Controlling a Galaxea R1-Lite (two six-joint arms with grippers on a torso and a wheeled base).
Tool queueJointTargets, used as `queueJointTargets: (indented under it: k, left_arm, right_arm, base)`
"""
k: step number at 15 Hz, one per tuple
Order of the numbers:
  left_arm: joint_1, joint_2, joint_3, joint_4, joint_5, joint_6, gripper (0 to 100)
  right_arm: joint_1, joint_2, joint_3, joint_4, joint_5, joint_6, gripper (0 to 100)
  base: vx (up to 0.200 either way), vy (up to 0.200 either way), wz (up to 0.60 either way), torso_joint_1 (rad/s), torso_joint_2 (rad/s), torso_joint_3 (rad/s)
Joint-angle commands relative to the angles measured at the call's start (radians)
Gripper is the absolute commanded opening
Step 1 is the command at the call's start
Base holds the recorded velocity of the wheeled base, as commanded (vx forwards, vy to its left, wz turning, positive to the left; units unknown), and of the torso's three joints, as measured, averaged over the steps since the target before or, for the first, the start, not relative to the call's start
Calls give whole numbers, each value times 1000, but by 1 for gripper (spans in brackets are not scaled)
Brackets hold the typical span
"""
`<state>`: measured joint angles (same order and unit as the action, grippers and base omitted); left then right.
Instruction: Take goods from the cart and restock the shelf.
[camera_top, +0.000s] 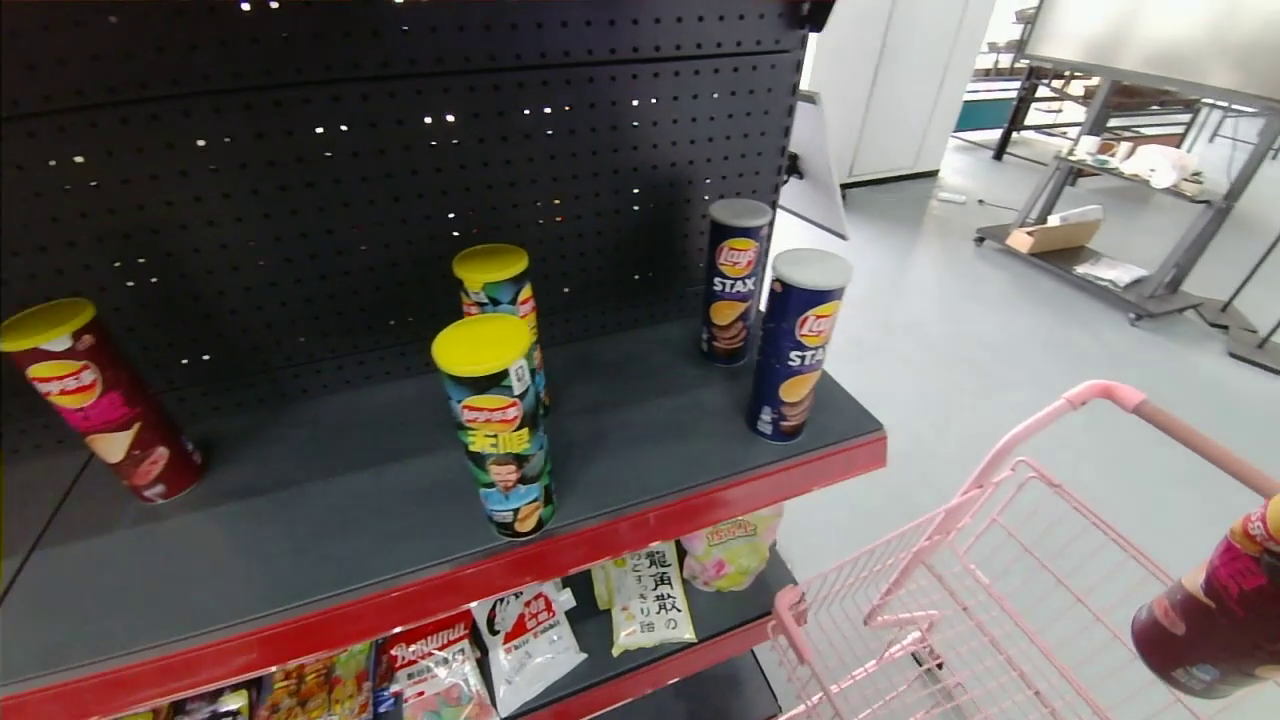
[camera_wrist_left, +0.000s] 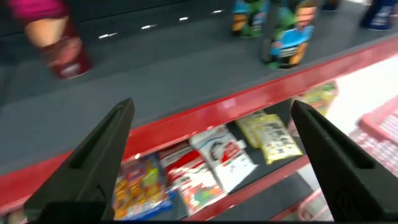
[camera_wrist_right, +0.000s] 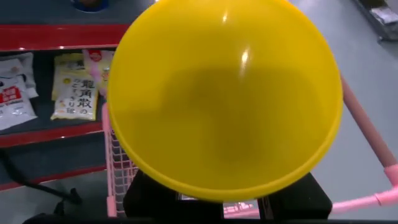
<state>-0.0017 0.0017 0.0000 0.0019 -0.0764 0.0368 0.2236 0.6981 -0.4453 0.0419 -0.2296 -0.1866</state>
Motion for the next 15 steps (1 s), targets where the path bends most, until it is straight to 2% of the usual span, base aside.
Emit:
queueJointTargets:
  k: [1,2,9,13,15]
  left_arm:
    - [0,0,0,0,0,0,100]
    - [0,0,0,0,0,0,100]
    - [0,0,0,0,0,2,100]
    - [0,0,0,0,1,0,100]
    - [0,0,0,0,1,0,100]
  right_arm:
    - [0,3,2,0,-1,-1,0]
    - [0,0,7,0,-1,-1,0]
    - [2,-200,69,-2,13,27,0]
    - [2,-336,151,3,27,27,0]
    - [2,-344,152,7,27,27,0]
  base:
    - [0,0,600,7,-2,2]
    - [0,0,600,2,2,2]
    - [0,0,0,0,0,0]
    - [0,0,0,0,0,0]
    - [0,0,0,0,0,0]
